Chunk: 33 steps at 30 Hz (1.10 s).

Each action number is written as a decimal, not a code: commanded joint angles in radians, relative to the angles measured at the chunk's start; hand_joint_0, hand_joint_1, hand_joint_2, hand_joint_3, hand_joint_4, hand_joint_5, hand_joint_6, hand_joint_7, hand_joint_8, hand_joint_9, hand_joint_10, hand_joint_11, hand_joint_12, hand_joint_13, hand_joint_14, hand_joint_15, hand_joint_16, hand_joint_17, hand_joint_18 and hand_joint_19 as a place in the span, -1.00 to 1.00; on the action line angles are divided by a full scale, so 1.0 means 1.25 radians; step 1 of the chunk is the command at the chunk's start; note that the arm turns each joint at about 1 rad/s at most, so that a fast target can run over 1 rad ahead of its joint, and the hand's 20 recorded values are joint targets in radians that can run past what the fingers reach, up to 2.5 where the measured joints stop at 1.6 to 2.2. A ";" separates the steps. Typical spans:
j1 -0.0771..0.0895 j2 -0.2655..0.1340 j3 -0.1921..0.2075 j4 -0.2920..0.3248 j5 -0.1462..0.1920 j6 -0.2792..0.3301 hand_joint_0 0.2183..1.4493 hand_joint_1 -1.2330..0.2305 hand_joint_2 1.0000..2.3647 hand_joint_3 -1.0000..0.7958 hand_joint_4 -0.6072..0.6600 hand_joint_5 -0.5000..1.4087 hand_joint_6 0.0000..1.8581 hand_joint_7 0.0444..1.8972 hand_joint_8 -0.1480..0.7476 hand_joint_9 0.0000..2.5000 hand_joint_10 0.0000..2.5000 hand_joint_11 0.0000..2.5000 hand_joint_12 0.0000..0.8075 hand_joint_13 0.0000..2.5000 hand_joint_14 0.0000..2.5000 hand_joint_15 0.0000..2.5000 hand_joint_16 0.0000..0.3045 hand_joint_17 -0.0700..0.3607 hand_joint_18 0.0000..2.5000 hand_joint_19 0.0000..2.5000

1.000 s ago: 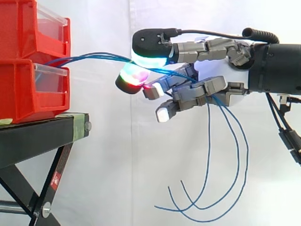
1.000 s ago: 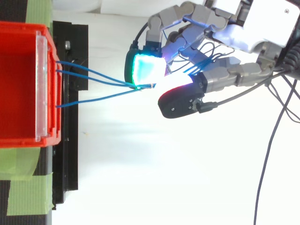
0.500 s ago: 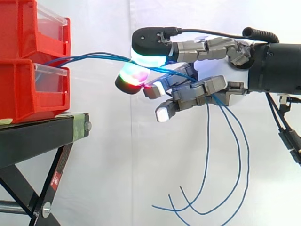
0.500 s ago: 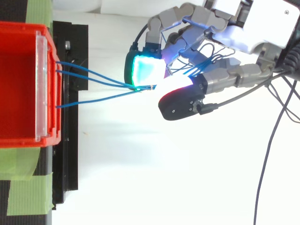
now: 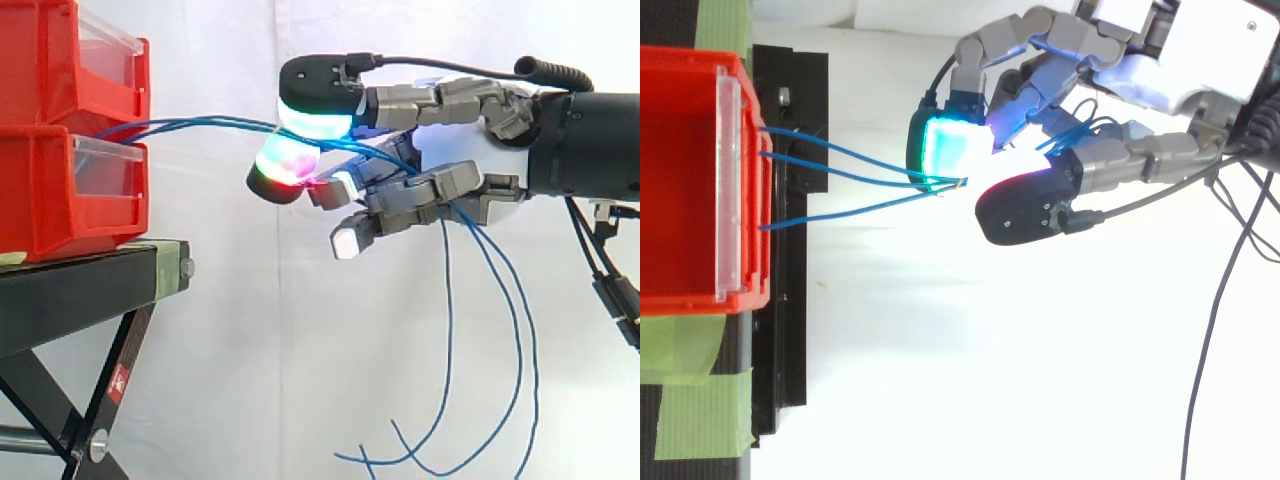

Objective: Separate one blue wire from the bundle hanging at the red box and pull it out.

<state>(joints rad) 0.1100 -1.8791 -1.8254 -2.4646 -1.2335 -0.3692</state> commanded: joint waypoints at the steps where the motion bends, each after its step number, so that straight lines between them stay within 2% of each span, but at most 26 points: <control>1: -0.001 0.000 0.000 0.000 0.000 0.001 -0.41 -0.30 -0.97 -0.19 0.35 -0.72 -0.11 0.14 0.09 -0.15 -0.99 0.21 -0.22 0.01 0.52 -0.35 -0.65 -0.12 -0.39 -0.28; 7: -0.001 0.000 0.000 0.001 -0.001 0.001 -0.45 -0.22 -0.98 -0.30 0.36 -0.71 -0.12 0.13 0.11 -0.14 -0.99 0.22 -0.19 0.01 0.54 -0.37 -0.64 -0.10 -0.38 -0.29; 18: 0.000 0.000 0.000 0.001 -0.001 0.001 -0.47 -0.28 -1.00 -0.43 0.37 -0.70 -0.13 0.16 0.14 -0.11 -0.99 0.22 -0.18 0.03 0.55 -0.39 -0.64 -0.10 -0.36 -0.29; 26: 0.000 0.000 0.000 0.000 0.000 0.001 -0.40 -0.35 -0.99 -0.36 0.35 -0.69 -0.12 0.19 0.11 -0.09 -0.99 0.22 -0.21 0.04 0.52 -0.35 -0.66 -0.13 -0.35 -0.29; 33: 0.000 0.000 0.000 0.001 -0.001 0.001 -0.34 -0.36 -0.97 -0.19 0.34 -0.69 -0.11 0.19 0.10 -0.08 -0.99 0.23 -0.22 0.04 0.51 -0.34 -0.66 -0.14 -0.35 -0.29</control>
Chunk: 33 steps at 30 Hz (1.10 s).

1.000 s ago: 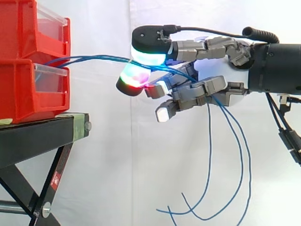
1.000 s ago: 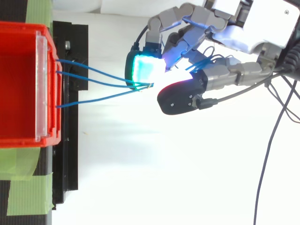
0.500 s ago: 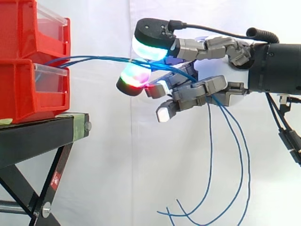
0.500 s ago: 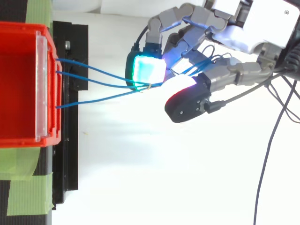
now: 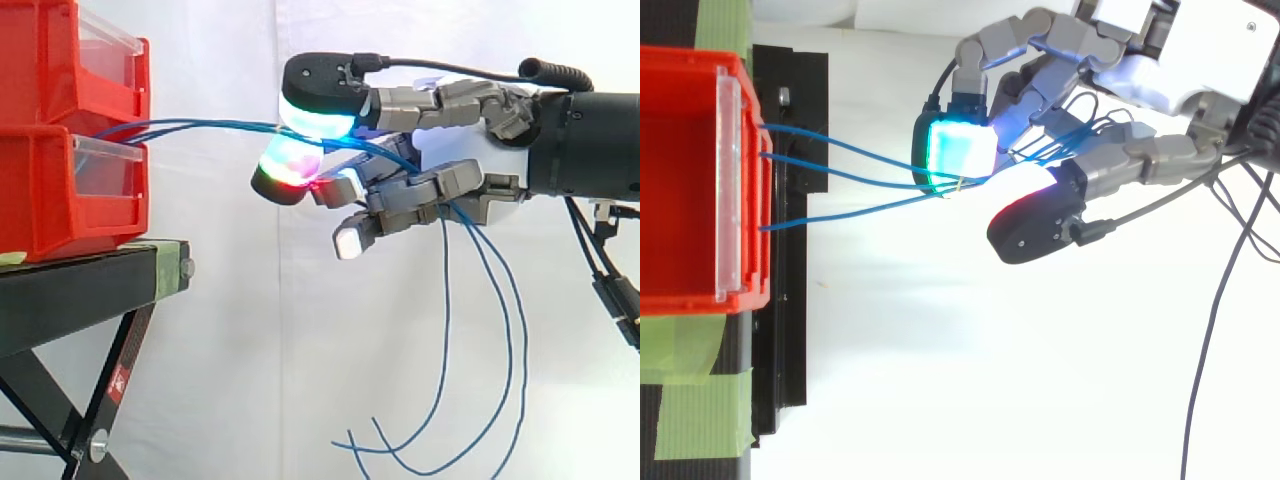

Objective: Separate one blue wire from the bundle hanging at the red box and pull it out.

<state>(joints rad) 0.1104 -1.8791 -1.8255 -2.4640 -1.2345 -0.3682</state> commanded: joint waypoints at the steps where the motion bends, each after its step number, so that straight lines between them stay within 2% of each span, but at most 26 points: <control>1: 0.000 0.000 0.000 0.000 0.000 0.000 -0.34 -0.35 -0.97 -0.18 0.33 -0.69 -0.11 0.20 0.11 -0.08 -0.99 0.23 -0.22 0.04 0.51 -0.34 -0.66 -0.14 -0.34 -0.29; 8: 0.000 0.000 -0.001 0.000 0.000 0.000 -0.34 -0.34 -0.96 -0.07 0.31 -0.69 -0.10 0.19 0.08 -0.08 -0.99 0.24 -0.21 0.04 0.51 -0.34 -0.66 -0.14 -0.34 -0.28; 12: 0.000 0.000 0.000 0.000 0.000 0.000 -0.30 -0.44 -0.96 0.00 0.34 -0.70 -0.09 0.19 0.07 -0.12 -0.99 0.28 -0.22 0.04 0.50 -0.33 -0.66 -0.14 -0.35 -0.28; 16: 0.000 0.000 0.000 0.000 0.000 0.000 -0.26 -0.53 -0.96 0.01 0.32 -0.71 -0.08 0.19 0.04 -0.18 -0.99 0.28 -0.22 0.01 0.50 -0.33 -0.66 -0.13 -0.35 -0.29; 27: 0.000 0.000 0.000 0.002 0.000 -0.001 -0.23 -0.63 -0.96 -0.04 0.31 -0.73 -0.08 0.18 0.03 -0.23 -0.99 0.29 -0.20 -0.01 0.48 -0.32 -0.65 -0.11 -0.37 -0.31; 31: 0.000 0.000 0.000 0.003 0.000 -0.001 -0.28 -0.57 -0.96 -0.10 0.32 -0.73 -0.08 0.17 0.05 -0.20 -0.99 0.28 -0.20 -0.01 0.49 -0.33 -0.65 -0.12 -0.37 -0.29; 33: 0.000 0.000 0.000 0.003 0.000 -0.001 -0.37 -0.43 -0.97 -0.20 0.34 -0.71 -0.09 0.17 0.07 -0.14 -0.99 0.29 -0.20 0.02 0.54 -0.37 -0.65 -0.12 -0.35 -0.27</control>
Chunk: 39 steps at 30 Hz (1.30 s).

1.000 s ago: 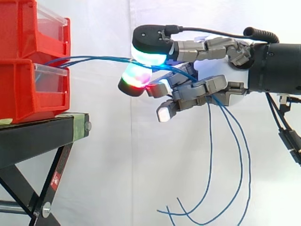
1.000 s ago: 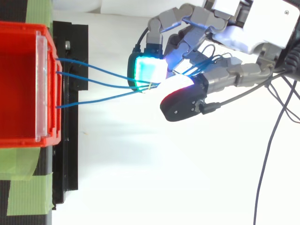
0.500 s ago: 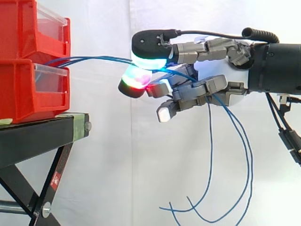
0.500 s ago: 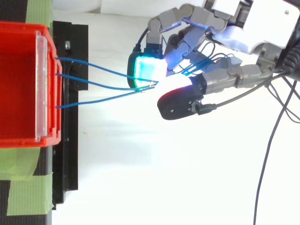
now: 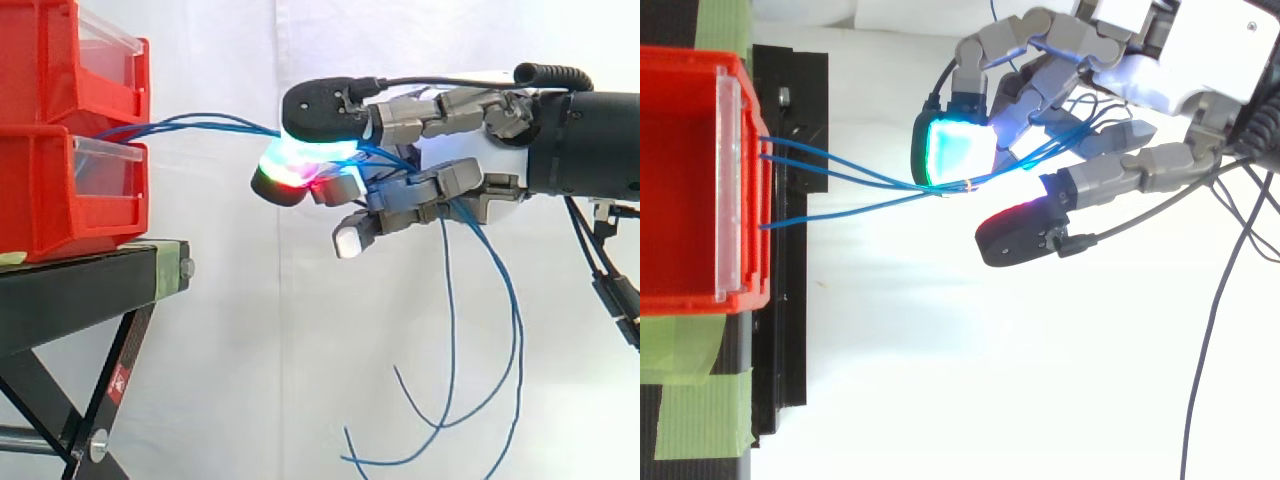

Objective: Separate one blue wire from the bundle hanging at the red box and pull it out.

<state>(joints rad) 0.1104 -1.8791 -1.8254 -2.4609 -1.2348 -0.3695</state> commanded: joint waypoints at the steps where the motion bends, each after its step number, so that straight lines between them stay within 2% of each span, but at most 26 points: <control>1: 0.000 0.000 0.000 0.000 0.000 0.000 -0.39 -0.39 -0.97 -0.20 0.34 -0.71 -0.09 0.17 0.08 -0.13 -0.99 0.26 -0.20 0.02 0.55 -0.37 -0.65 -0.11 -0.34 -0.27; 6: 0.000 0.000 0.000 0.000 0.000 0.001 -0.45 -0.29 -0.98 -0.26 0.37 -0.71 -0.10 0.18 0.10 -0.12 -0.99 0.27 -0.18 0.02 0.56 -0.38 -0.64 -0.10 -0.33 -0.26; 14: 0.001 0.000 0.000 -0.001 0.000 0.001 -0.51 -0.26 -0.99 -0.33 0.38 -0.71 -0.12 0.18 0.15 -0.12 -0.99 0.26 -0.14 0.03 0.57 -0.39 -0.62 -0.06 -0.33 -0.28; 27: -0.001 0.000 0.000 0.000 0.000 0.001 -0.38 -0.31 -0.98 -0.22 0.35 -0.70 -0.12 0.19 0.10 -0.09 -0.99 0.26 -0.21 0.02 0.54 -0.37 -0.65 -0.11 -0.34 -0.27; 36: 0.001 0.000 0.000 0.002 0.000 0.001 -0.35 -0.27 -0.96 -0.05 0.32 -0.69 -0.11 0.18 0.08 -0.07 -0.99 0.27 -0.21 0.04 0.53 -0.35 -0.65 -0.13 -0.33 -0.27; 39: 0.000 0.000 0.000 0.002 0.000 0.000 -0.34 -0.31 -0.96 0.00 0.33 -0.69 -0.11 0.20 0.07 -0.08 -0.99 0.27 -0.21 0.04 0.52 -0.34 -0.65 -0.12 -0.33 -0.27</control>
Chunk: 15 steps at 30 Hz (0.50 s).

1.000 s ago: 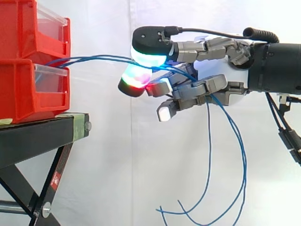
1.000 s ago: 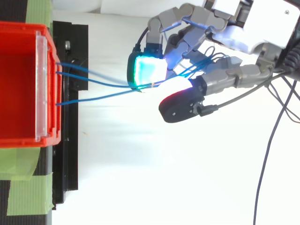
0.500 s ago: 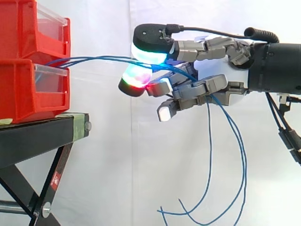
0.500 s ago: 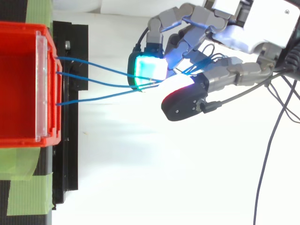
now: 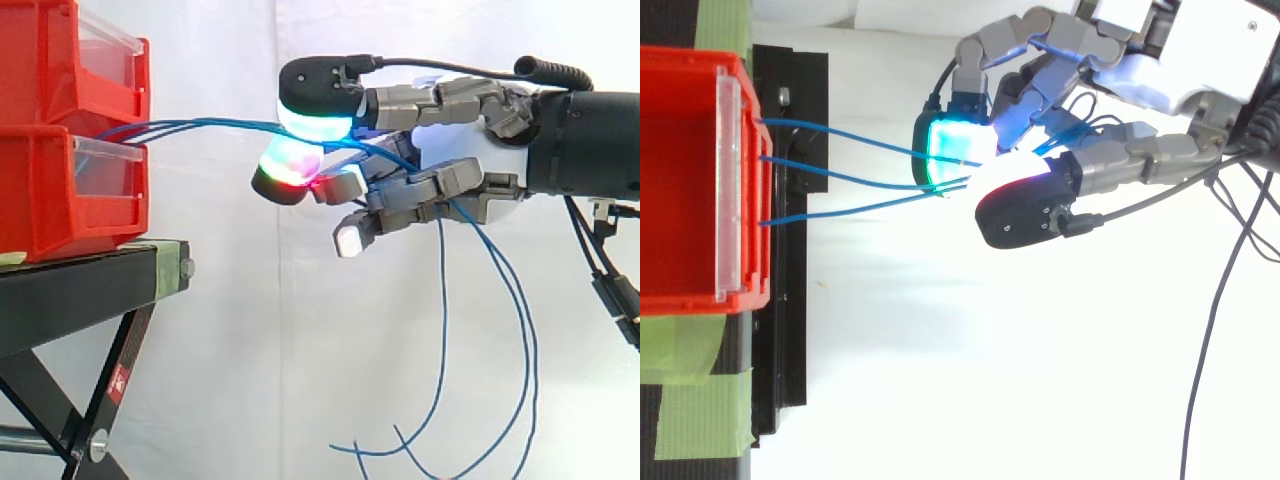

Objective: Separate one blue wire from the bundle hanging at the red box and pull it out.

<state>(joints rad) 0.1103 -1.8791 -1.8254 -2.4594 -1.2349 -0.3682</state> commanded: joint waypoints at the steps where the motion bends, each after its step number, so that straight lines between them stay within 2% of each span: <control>1: 0.000 0.000 0.000 0.002 0.000 -0.001 -0.34 -0.35 -0.96 -0.01 0.34 -0.70 -0.11 0.20 0.07 -0.09 -0.99 0.27 -0.21 0.03 0.53 -0.34 -0.65 -0.12 -0.34 -0.27; 9: 0.001 0.001 0.000 0.003 0.000 0.000 -0.31 -0.52 -0.97 -0.14 0.33 -0.71 -0.10 0.20 0.05 -0.15 -0.99 0.28 -0.20 0.01 0.51 -0.34 -0.65 -0.12 -0.36 -0.29; 14: 0.000 0.000 0.000 0.004 0.000 0.000 -0.25 -0.57 -0.96 -0.12 0.32 -0.72 -0.10 0.19 0.05 -0.18 -0.99 0.28 -0.21 0.00 0.48 -0.32 -0.65 -0.12 -0.37 -0.30; 15: 0.001 0.000 0.000 0.004 0.000 0.000 -0.24 -0.57 -0.96 -0.07 0.32 -0.72 -0.10 0.20 0.05 -0.18 -0.99 0.28 -0.21 0.00 0.47 -0.32 -0.65 -0.11 -0.37 -0.31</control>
<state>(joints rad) 0.1109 -1.8791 -1.8254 -2.4554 -1.2349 -0.3682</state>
